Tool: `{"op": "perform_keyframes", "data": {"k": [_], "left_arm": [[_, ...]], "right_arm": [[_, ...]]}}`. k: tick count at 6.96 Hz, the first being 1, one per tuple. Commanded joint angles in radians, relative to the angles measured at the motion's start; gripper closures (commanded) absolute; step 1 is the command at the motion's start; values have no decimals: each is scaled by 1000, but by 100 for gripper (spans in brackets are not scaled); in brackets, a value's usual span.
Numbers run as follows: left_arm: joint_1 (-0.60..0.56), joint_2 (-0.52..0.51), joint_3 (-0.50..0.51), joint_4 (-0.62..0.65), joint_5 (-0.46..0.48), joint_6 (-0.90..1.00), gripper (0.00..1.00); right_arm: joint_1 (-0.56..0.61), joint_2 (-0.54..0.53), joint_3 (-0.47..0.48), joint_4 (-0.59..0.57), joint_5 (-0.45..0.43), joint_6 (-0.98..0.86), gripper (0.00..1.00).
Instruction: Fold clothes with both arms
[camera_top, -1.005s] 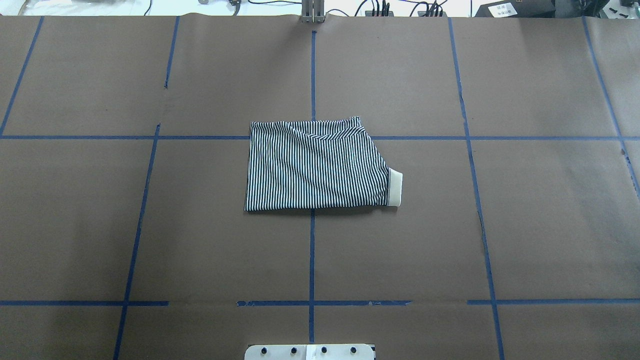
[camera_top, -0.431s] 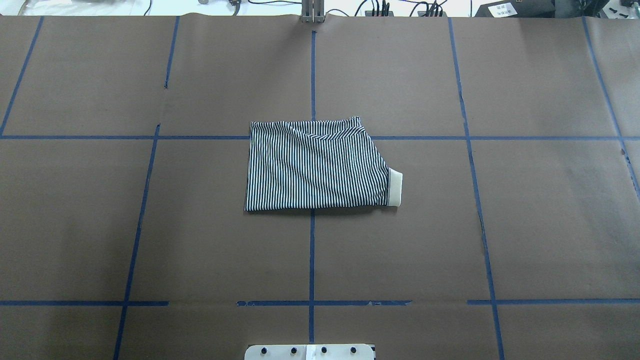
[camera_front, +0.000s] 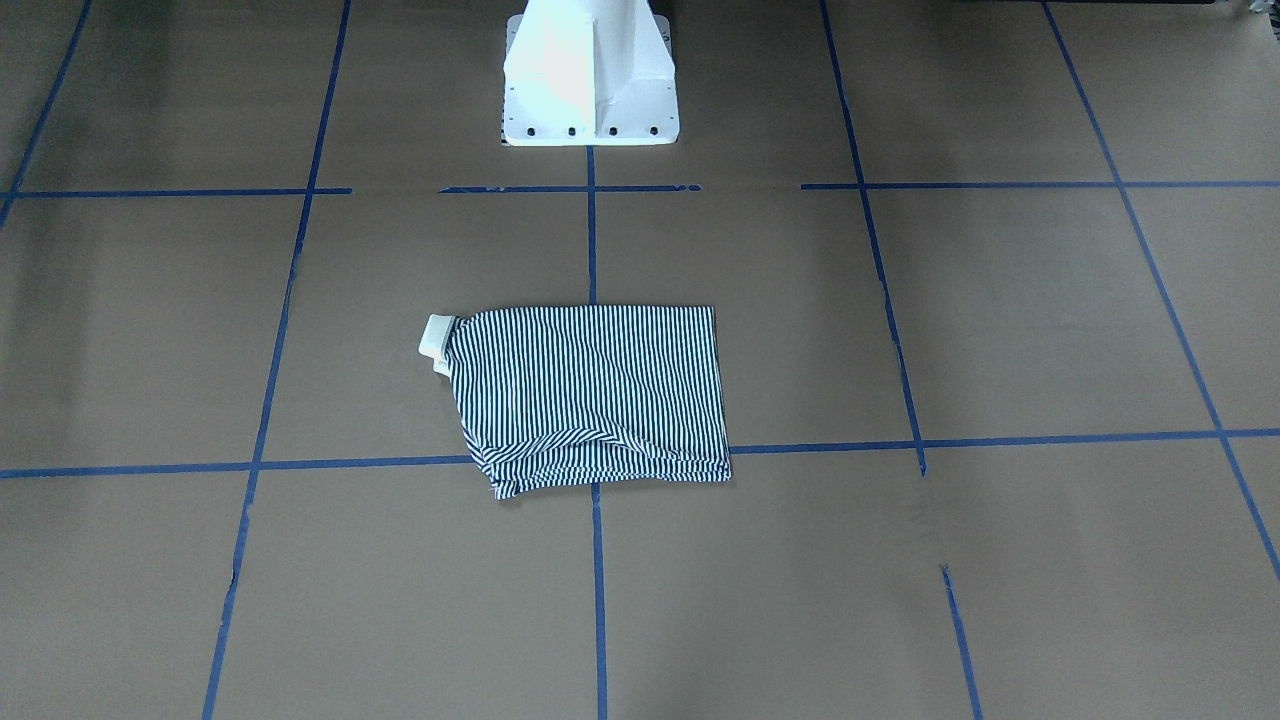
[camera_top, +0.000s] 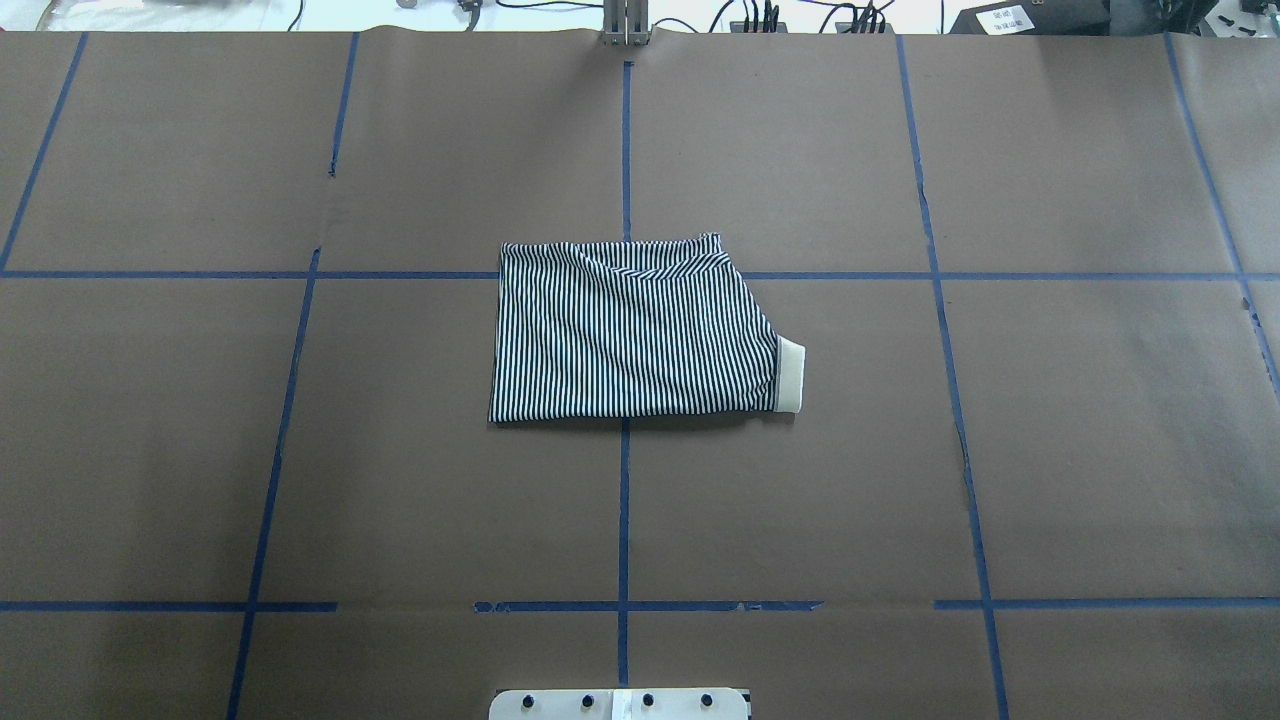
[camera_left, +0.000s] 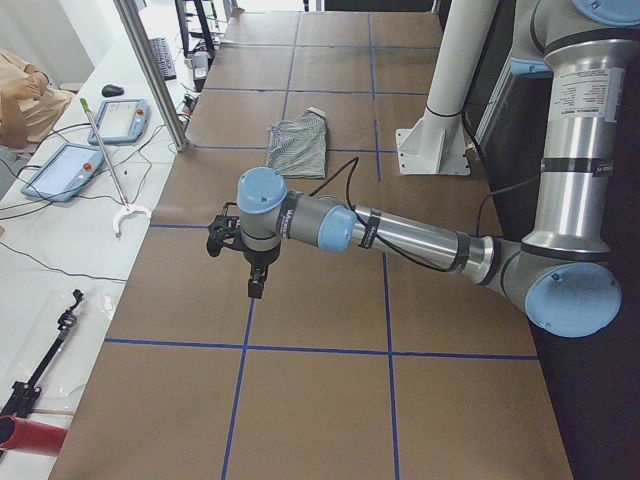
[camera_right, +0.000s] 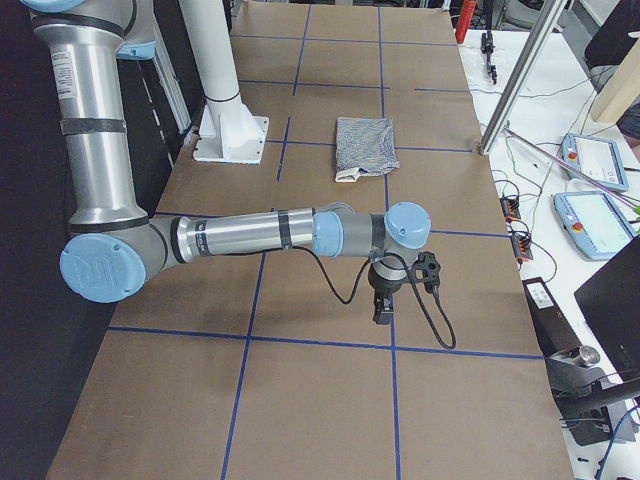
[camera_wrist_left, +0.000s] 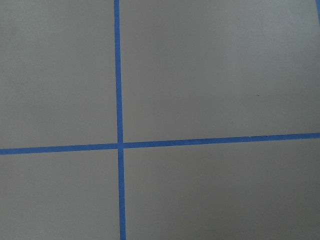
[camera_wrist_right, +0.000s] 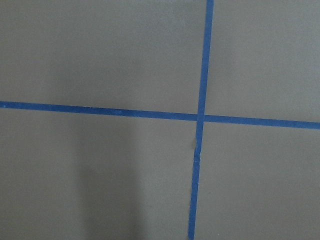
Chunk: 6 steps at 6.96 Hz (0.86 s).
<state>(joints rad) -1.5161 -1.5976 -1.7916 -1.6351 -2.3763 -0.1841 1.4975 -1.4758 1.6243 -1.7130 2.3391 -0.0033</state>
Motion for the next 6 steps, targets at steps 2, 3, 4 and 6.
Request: {"op": "perform_keyframes", "data": {"k": [2, 3, 4, 6], "left_arm": [[1, -5, -32, -20, 0, -5, 0], [5, -8, -34, -35, 6, 0, 0], [5, -5, -19, -137, 2, -3, 0], [7, 7, -38, -173, 2, -2, 0]], "right_arm": [[0, -9, 2, 62, 29, 8, 0], [0, -17, 5, 64, 60, 6, 0], [0, -18, 11, 66, 62, 6, 0], [38, -18, 12, 66, 66, 6, 0]]}}
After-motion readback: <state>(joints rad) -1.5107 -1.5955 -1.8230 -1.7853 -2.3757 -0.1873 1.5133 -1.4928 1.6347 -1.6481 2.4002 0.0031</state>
